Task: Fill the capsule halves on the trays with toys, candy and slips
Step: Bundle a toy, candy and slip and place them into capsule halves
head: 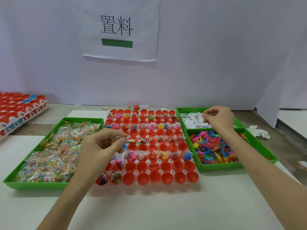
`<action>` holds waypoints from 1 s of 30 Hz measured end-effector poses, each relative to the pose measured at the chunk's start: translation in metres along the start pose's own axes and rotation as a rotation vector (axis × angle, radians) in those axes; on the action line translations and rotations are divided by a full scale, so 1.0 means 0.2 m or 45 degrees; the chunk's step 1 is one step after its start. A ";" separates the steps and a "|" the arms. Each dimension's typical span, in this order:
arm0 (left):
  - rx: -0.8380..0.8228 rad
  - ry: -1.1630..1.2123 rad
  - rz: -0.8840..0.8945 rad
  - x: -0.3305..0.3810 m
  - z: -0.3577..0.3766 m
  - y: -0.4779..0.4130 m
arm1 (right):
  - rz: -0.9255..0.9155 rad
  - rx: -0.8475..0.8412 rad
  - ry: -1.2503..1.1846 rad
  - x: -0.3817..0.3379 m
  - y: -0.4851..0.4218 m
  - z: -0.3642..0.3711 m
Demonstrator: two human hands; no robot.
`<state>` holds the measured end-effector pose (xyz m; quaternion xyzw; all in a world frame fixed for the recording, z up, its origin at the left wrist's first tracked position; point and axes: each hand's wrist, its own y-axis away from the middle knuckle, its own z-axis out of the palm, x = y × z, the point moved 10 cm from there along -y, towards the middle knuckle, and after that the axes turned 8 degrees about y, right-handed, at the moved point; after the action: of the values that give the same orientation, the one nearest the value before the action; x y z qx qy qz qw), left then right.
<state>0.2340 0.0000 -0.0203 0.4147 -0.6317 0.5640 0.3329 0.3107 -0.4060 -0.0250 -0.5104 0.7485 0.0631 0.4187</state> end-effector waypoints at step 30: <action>0.030 0.035 -0.017 0.00 -0.03 0.00 | -0.075 -0.198 0.037 0.01 0.02 0.17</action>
<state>0.2342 0.0056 -0.0187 0.4151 -0.6177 0.5747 0.3405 0.3258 -0.3872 -0.0503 -0.5641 0.7320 0.1013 0.3684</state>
